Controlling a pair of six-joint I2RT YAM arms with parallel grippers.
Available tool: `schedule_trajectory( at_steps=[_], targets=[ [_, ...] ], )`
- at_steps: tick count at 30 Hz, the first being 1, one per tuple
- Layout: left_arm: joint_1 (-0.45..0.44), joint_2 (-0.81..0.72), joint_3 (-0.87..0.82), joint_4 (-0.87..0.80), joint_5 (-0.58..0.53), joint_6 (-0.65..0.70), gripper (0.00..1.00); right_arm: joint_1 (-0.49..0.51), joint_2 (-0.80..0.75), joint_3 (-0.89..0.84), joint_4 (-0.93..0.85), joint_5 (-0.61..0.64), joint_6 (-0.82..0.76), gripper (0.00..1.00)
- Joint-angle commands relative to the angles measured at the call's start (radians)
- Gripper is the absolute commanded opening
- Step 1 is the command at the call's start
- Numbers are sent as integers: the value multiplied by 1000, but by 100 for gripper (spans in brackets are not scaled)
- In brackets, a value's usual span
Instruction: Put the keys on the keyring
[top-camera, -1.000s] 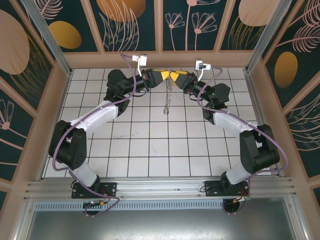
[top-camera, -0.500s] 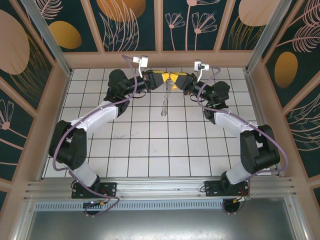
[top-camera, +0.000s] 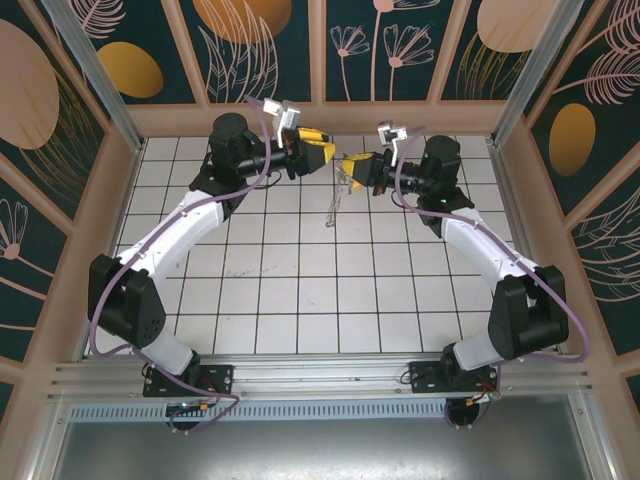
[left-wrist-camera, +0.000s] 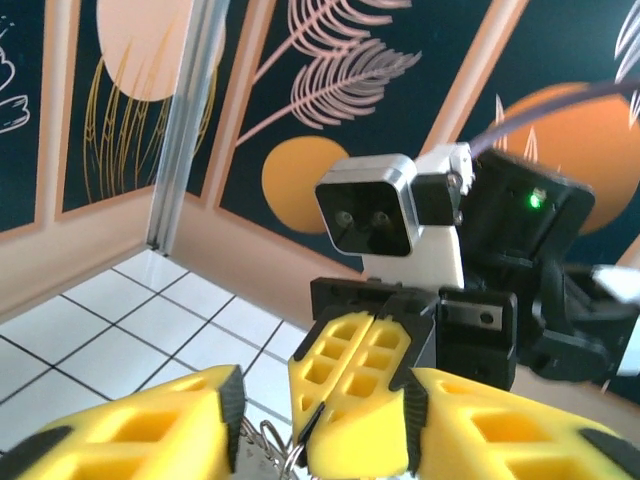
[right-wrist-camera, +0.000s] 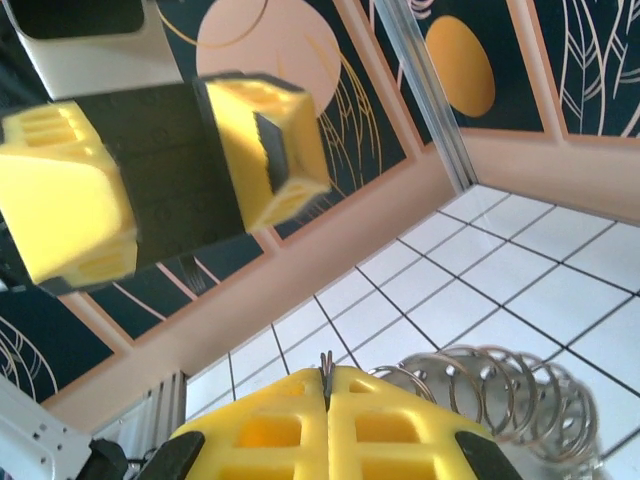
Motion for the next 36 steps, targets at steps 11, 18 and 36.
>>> schedule_trajectory(
  at_steps=[11, 18, 36],
  targets=[
    [4, 78, 91, -265, 198, 257, 34, -31, -18, 51, -97, -132, -102, 0],
    [5, 132, 125, -266, 257, 251, 32, -34, -23, 52, -101, -134, -104, 0],
    [3, 159, 94, -155, 342, 161, 34, -36, -24, 33, -40, -128, -61, 0]
  ],
)
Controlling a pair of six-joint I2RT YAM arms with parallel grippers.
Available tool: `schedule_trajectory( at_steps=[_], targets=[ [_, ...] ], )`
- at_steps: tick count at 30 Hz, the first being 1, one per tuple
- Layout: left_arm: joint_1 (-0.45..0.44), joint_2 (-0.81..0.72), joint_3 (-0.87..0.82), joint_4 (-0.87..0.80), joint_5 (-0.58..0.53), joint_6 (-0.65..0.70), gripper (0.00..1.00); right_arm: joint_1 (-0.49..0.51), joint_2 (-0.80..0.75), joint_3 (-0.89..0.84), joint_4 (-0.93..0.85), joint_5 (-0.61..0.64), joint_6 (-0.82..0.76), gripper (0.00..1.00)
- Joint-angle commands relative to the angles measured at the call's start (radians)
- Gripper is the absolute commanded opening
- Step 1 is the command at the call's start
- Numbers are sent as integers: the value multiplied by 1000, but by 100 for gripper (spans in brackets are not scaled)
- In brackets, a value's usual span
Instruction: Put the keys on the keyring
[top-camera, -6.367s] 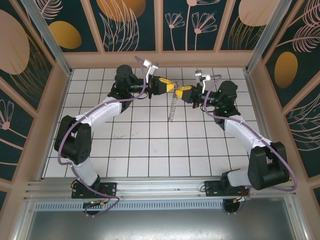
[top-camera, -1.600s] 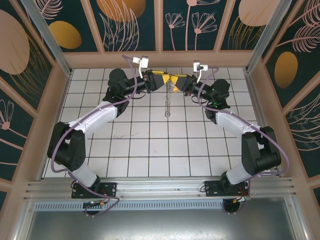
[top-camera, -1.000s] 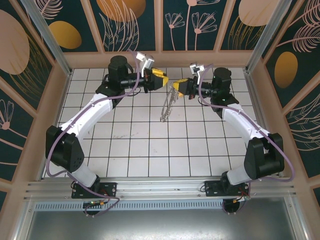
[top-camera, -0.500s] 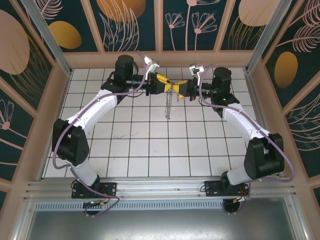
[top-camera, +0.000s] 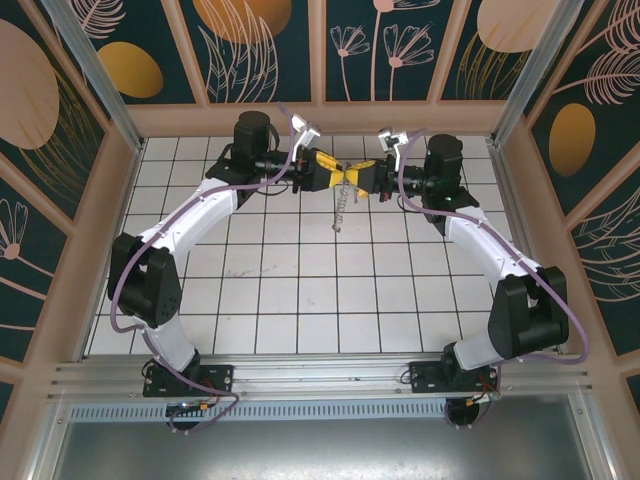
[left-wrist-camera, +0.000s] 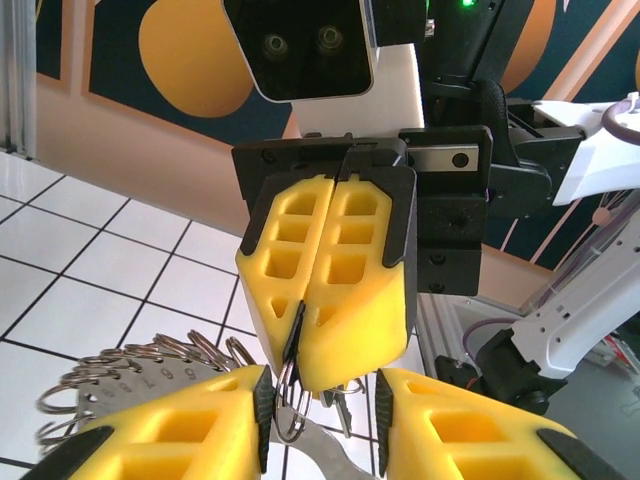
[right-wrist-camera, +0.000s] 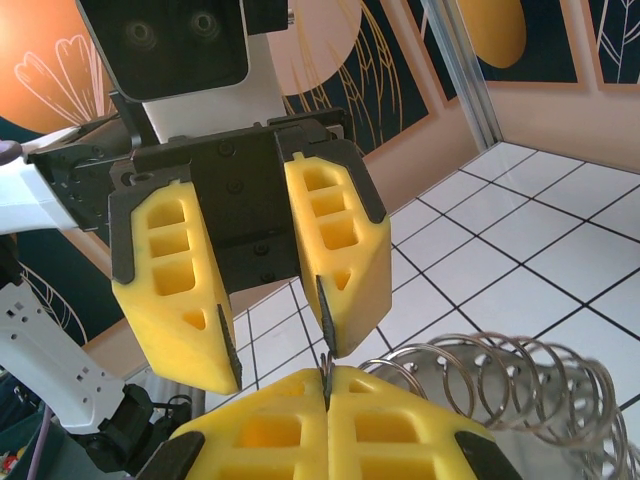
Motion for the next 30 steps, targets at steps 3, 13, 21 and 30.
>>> schedule_trajectory(
  at_steps=[3, 13, 21, 30],
  targets=[
    [3, 16, -6, 70, 48, -35, 33, -8, -24, 20, 82, -22, 21, 0],
    [2, 27, -28, 102, 35, -55, 33, -8, -21, 14, 103, -18, 34, 0],
    [1, 29, -50, 203, 38, -127, 25, -7, -12, 11, 117, -19, 45, 0],
    [-15, 31, -50, 251, 41, -160, 14, -7, -7, 5, 133, -14, 57, 0]
  ],
)
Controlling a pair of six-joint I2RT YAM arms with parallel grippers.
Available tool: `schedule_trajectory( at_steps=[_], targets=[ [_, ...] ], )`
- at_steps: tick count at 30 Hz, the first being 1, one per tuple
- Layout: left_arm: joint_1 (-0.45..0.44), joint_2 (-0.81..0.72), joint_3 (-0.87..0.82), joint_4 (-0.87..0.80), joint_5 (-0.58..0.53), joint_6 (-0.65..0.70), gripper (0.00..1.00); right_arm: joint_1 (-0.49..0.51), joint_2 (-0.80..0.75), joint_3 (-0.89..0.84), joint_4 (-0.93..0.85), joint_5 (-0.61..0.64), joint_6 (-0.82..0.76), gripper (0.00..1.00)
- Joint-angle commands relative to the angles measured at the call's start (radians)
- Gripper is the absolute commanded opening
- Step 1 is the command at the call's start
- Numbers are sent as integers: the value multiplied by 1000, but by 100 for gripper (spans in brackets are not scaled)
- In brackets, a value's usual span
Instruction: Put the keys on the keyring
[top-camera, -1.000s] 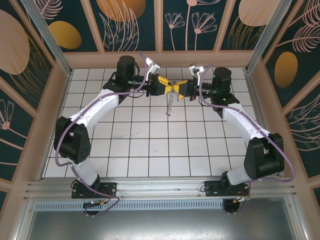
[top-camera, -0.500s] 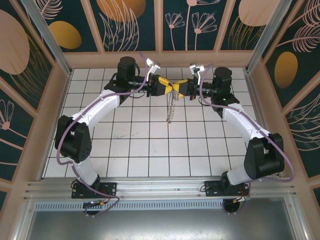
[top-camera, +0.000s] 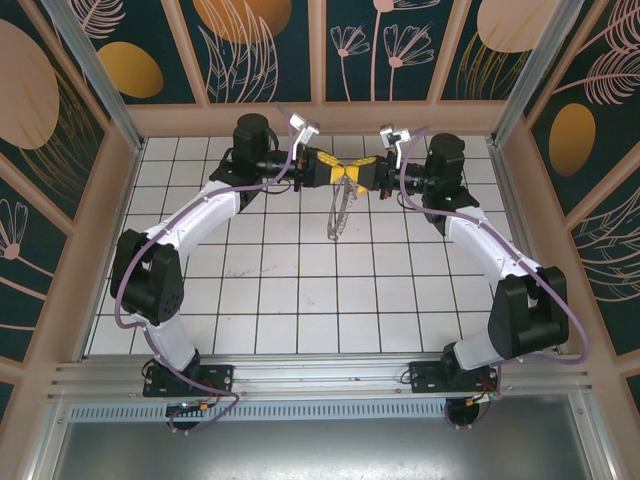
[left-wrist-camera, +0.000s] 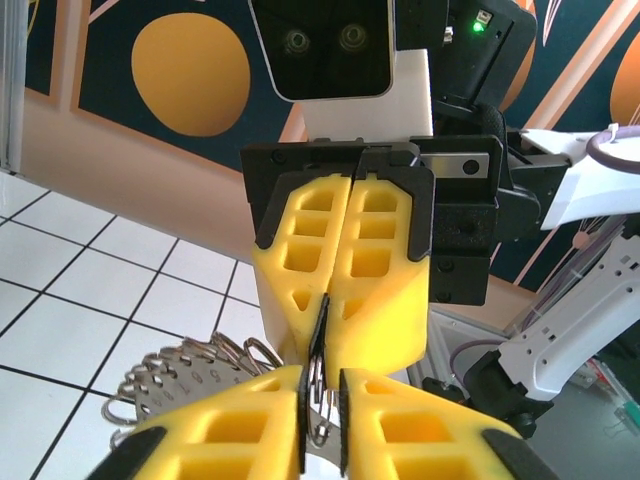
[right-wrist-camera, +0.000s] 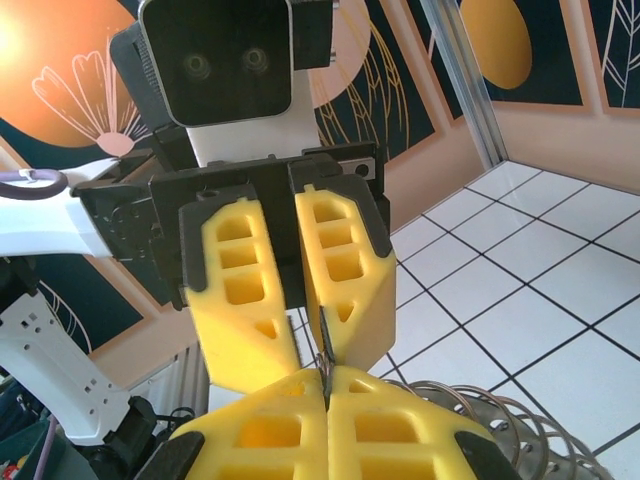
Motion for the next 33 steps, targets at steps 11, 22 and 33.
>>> schedule_trajectory(
  at_steps=[11, 22, 33],
  targets=[
    [-29, -6, -76, 191, -22, -87, 0, -23, -19, -7, 85, 21, 41, 24],
    [-30, -30, -113, 318, -52, -170, 0, -111, -126, -153, 176, 29, 113, 45],
    [-30, -52, -117, 368, -64, -215, 0, -91, -141, -257, 289, -2, 169, 51]
  ],
)
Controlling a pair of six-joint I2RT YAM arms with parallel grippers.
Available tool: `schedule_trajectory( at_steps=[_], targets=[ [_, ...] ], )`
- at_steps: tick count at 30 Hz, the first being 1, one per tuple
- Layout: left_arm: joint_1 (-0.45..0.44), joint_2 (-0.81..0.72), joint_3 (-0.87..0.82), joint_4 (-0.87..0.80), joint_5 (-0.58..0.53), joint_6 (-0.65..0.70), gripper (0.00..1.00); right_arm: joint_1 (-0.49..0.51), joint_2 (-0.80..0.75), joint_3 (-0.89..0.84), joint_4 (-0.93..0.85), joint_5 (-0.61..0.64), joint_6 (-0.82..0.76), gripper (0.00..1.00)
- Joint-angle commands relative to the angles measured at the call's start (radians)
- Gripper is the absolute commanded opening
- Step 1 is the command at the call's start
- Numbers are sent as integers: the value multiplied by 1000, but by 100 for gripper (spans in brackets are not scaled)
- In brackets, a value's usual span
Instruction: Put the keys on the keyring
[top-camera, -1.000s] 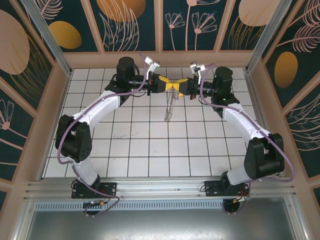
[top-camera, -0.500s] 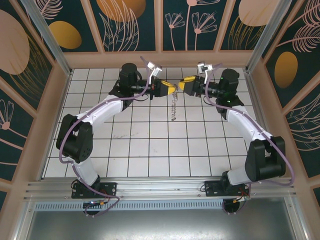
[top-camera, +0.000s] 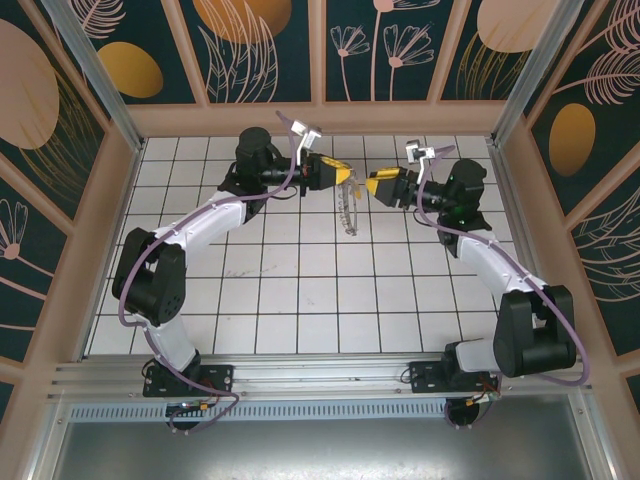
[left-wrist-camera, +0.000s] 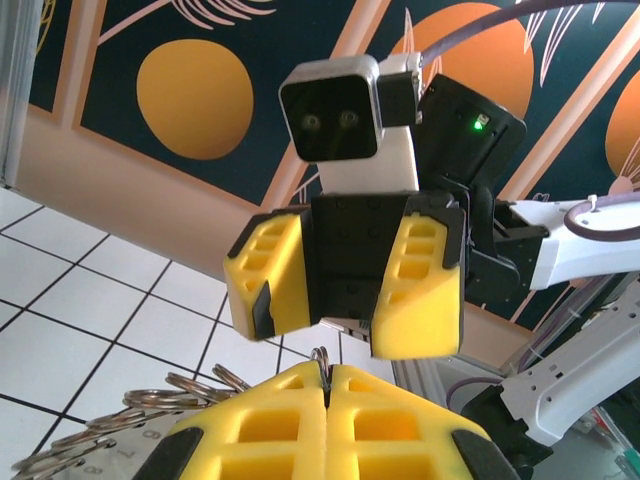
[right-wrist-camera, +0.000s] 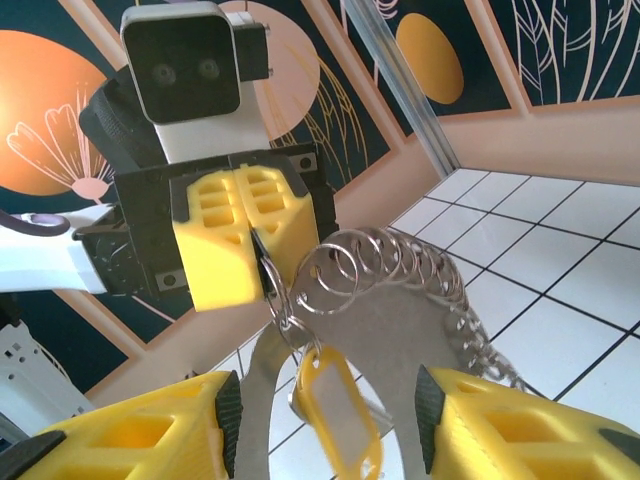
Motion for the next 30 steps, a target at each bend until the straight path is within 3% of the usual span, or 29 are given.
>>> schedule_trajectory(
  at_steps=[1, 23, 26, 30],
  targets=[
    [0, -54, -1, 82, 3, -24, 0, 18, -32, -15, 59, -21, 2, 52],
    [-1, -57, -8, 135, 9, -78, 0, 115, -7, 24, -40, 134, -94, 51],
    [-1, -57, -10, 143, 7, -84, 0, 120, -3, 29, -43, 136, -96, 42],
    [0, -56, -13, 154, 6, -92, 0, 133, -4, 36, -69, 130, -119, 23]
  ],
)
